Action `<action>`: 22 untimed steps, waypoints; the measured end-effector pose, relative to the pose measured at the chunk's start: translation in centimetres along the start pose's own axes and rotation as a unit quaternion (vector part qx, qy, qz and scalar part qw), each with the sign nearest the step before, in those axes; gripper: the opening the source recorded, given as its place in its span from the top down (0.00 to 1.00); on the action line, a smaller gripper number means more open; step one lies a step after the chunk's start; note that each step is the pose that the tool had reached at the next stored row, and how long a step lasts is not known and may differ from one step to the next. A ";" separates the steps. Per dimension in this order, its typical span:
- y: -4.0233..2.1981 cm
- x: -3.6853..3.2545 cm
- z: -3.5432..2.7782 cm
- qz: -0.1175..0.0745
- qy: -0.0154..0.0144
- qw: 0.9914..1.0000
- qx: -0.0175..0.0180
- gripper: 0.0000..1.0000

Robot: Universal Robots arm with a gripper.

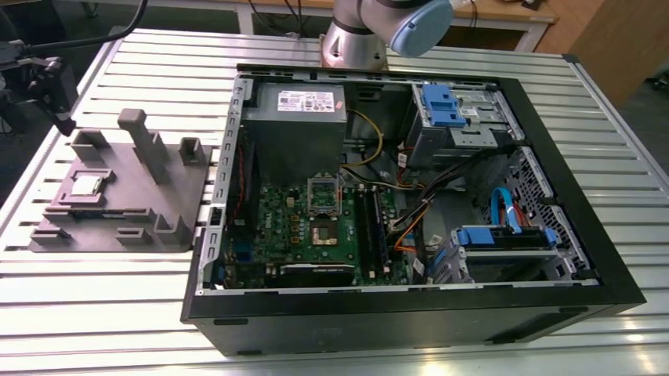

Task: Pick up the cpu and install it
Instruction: 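Pick up the cpu and move it towards the insertion slot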

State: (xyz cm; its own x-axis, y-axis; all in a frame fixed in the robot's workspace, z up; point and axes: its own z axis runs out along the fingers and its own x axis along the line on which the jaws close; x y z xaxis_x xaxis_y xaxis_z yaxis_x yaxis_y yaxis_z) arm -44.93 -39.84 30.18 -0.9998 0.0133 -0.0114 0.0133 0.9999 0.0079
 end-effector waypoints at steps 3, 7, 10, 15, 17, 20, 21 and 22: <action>0.00 0.00 0.16 0.000 0.000 1.000 0.000 0.41; -0.12 0.00 0.52 -0.001 0.000 1.000 0.000 0.41; -0.19 0.01 0.98 -0.002 0.000 1.000 0.000 0.41; -0.22 0.03 1.55 -0.006 0.000 1.000 0.000 0.41; -0.24 0.04 1.71 -0.007 0.000 1.000 0.000 0.41; -0.26 0.05 1.92 -0.008 0.000 1.000 0.000 0.41; -0.26 0.05 1.99 -0.009 0.000 1.000 0.000 0.41; -0.27 0.06 2.04 -0.009 0.000 1.000 0.000 0.41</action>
State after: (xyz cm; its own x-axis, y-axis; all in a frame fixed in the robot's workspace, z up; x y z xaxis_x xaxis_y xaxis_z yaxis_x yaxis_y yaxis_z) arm -44.98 -40.09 28.13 -0.9999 -0.0047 -0.0112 -0.0048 1.0000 0.0081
